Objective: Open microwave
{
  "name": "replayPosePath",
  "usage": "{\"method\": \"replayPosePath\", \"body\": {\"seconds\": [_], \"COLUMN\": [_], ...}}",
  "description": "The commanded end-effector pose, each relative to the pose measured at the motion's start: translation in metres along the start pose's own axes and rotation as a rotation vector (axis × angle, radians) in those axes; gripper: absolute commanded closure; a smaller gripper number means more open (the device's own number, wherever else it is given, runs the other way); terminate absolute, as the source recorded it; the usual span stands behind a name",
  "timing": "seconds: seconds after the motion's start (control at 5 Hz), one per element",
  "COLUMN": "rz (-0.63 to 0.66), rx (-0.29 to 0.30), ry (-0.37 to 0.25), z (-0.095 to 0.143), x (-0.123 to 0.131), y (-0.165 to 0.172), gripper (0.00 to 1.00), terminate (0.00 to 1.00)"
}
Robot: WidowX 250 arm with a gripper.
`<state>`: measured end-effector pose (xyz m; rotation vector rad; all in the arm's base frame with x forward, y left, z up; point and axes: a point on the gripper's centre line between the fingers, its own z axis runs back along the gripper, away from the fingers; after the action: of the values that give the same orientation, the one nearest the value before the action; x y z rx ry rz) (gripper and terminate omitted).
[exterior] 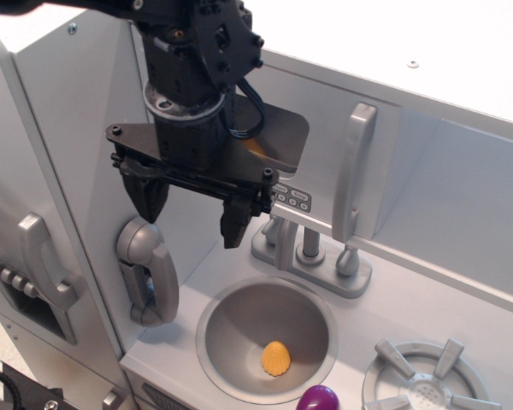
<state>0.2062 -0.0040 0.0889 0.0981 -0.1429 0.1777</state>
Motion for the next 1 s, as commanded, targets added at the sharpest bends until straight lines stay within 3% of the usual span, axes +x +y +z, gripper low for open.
{"method": "replayPosePath", "body": {"seconds": [0.0, 0.4, 0.6, 0.8], "rz": [0.0, -0.026, -0.028, 0.003], "rx": [0.0, -0.087, -0.115, -0.118], "ry": [0.0, -0.114, -0.142, -0.248], "z": [0.0, 0.013, 0.021, 0.03], "x": [0.0, 0.017, 0.029, 0.043], "y": [0.0, -0.068, -0.087, -0.1], "gripper": [0.0, 0.0, 0.0, 0.0], "terminate": [0.0, 0.0, 0.0, 0.0]}}
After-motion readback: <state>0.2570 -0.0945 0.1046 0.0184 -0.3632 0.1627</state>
